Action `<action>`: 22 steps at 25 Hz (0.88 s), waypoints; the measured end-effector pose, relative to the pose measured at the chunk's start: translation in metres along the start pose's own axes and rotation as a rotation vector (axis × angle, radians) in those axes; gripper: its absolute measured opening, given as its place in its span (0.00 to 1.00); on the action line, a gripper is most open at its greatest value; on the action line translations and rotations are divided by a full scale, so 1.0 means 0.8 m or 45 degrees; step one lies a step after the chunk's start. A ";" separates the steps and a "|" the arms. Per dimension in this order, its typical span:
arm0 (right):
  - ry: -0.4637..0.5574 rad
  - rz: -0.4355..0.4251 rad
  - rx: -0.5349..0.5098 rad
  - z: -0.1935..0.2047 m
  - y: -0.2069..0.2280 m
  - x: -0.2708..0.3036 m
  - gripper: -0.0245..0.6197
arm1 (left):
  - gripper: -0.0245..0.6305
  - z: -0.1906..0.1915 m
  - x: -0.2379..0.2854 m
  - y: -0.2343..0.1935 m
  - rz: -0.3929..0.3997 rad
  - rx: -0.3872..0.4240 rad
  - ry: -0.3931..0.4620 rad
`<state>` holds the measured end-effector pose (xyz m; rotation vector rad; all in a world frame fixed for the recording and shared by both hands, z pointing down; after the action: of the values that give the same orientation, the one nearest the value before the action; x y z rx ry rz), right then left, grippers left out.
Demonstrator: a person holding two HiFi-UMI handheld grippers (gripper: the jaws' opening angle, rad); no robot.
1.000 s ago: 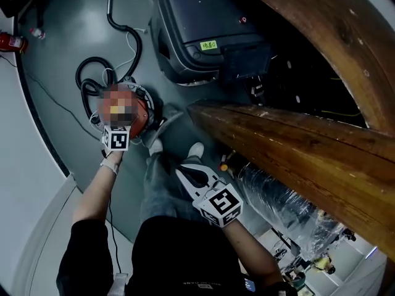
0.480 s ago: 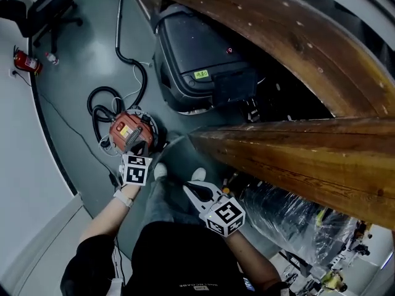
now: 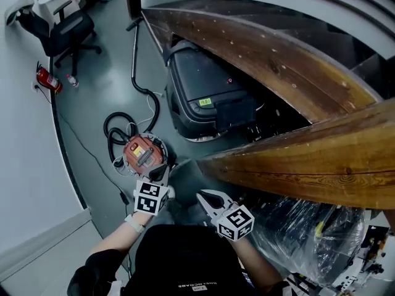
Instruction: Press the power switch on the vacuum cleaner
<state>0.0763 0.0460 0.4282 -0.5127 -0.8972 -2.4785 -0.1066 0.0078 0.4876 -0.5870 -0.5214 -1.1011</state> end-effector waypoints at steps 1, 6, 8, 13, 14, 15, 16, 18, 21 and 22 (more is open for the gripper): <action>0.013 -0.006 -0.002 -0.002 -0.004 -0.006 0.08 | 0.06 -0.007 -0.012 0.010 0.009 0.006 0.025; 0.106 -0.014 -0.010 -0.015 -0.014 -0.035 0.08 | 0.06 -0.044 -0.068 0.047 0.050 0.015 0.179; 0.156 -0.009 0.002 -0.020 -0.016 -0.047 0.08 | 0.06 -0.058 -0.089 0.058 0.063 0.009 0.241; 0.265 0.008 0.025 -0.030 -0.018 -0.072 0.08 | 0.06 -0.072 -0.132 0.084 0.168 -0.009 0.404; 0.287 0.012 0.029 -0.032 -0.017 -0.075 0.08 | 0.06 -0.073 -0.139 0.088 0.194 -0.012 0.431; 0.308 0.016 0.032 -0.034 -0.016 -0.076 0.08 | 0.06 -0.074 -0.144 0.091 0.220 -0.020 0.453; 0.329 0.020 0.034 -0.037 -0.016 -0.077 0.08 | 0.06 -0.075 -0.148 0.093 0.247 -0.036 0.471; 0.362 0.025 0.041 -0.040 -0.015 -0.078 0.08 | 0.06 -0.074 -0.153 0.096 0.310 -0.087 0.498; 0.386 0.024 0.048 -0.041 -0.018 -0.078 0.08 | 0.06 -0.070 -0.161 0.102 0.368 -0.078 0.512; 0.391 0.021 0.046 -0.042 -0.020 -0.078 0.08 | 0.06 -0.069 -0.163 0.103 0.374 -0.046 0.509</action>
<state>0.1133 0.0522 0.3666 -0.1197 -0.8073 -2.4322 -0.0723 0.0848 0.3468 -0.4417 -0.0643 -0.9160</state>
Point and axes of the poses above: the fingertips, and each gripper's own axes: x forward along the fingers, y to its right, z out of its underside, the point moved 6 cm from there along -x, backward along the fingers, and after that the axes turned 6 degrees about x, right-handed, at the moved point
